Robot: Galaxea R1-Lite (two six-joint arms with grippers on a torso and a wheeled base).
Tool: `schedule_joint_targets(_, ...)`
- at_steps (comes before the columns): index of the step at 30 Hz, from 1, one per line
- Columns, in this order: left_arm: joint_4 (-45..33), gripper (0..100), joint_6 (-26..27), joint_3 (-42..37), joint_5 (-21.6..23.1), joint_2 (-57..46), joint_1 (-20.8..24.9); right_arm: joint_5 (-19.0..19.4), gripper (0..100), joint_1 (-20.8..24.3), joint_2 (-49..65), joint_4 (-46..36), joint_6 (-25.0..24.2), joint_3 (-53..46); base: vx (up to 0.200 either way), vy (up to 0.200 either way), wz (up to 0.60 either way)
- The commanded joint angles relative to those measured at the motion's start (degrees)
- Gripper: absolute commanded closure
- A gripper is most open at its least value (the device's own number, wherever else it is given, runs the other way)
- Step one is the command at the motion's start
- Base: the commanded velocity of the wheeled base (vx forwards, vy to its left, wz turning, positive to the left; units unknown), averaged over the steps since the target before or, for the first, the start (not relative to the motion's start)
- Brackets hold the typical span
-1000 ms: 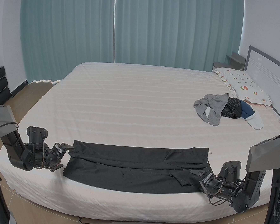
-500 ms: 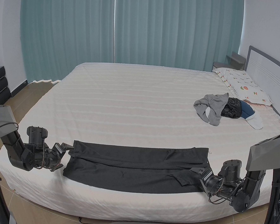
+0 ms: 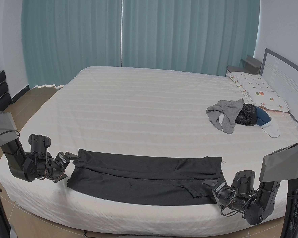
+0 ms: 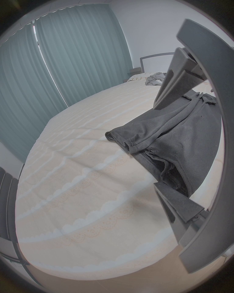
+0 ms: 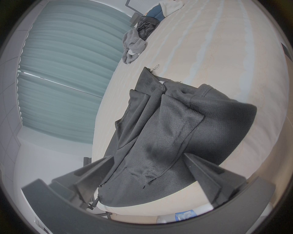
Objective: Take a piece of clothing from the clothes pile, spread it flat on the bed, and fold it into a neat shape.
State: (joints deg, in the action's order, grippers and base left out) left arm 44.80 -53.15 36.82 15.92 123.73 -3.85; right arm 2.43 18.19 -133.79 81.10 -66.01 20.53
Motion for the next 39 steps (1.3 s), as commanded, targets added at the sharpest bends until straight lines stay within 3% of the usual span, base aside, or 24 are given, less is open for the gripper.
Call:
schedule_joint_targets(1, 0.0, 0, 0.0, 0.0, 0.0, 0.1, 0.0, -0.4, 100, 0.0, -0.3, 0.5, 0.1, -0.1, 0.0, 0.0, 0.0)
schedule_joint_targets(25, 0.0, 0, 0.1, -0.1, 0.0, 0.1, 0.0, -0.1, 100, 1.5, 7.1, 0.5, -0.3, -4.6, 0.0, 0.0, 0.0)
schedule_joint_targets(39, 0.0, 0, 0.1, -0.1, 0.0, 0.1, 0.0, -0.4, 100, 3.3, 5.8, 0.3, 0.2, -7.7, 0.0, 0.0, 0.0)
